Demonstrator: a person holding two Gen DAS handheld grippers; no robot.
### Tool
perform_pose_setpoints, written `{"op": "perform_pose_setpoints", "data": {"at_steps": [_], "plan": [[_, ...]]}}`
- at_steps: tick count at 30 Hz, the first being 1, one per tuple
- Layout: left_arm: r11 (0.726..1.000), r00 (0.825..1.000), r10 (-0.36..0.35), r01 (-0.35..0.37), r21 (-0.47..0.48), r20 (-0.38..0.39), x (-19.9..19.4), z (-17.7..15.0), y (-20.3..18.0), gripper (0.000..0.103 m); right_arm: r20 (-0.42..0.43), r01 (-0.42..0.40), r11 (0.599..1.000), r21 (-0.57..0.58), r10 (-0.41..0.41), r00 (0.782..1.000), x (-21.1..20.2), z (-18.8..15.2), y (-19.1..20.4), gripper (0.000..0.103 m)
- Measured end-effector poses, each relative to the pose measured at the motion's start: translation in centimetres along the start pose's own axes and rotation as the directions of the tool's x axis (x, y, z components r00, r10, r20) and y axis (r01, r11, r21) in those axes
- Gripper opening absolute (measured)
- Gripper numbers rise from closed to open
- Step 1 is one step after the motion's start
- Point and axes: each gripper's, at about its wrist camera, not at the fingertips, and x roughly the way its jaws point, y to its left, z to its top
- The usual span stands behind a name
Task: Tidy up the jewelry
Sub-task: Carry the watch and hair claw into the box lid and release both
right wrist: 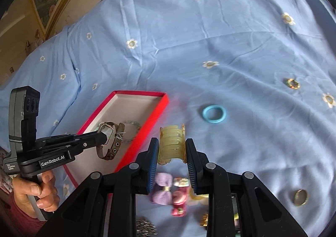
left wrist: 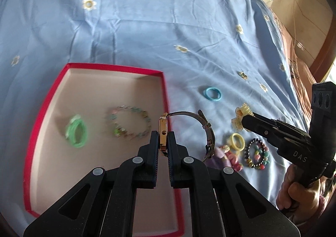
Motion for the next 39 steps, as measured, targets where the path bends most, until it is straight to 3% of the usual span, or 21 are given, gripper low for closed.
{"op": "perform_pose_setpoints", "data": {"at_steps": [21,39], "plan": [[0.988,0.994,0.108,-0.107,-0.113,0.005,-2.0,-2.5,7.9,0.007,-0.052,-0.105,0.991,-0.084,0.101,0.993,4.6,-0.1,7.7,0.026],[0.967,0.977,0.207,-0.211,-0.144,-0.042,0.9,-2.4,12.2,0.007,-0.130,-0.121,0.986,-0.114,0.106,0.986,10.6,-0.7,9.9,0.026]]}}
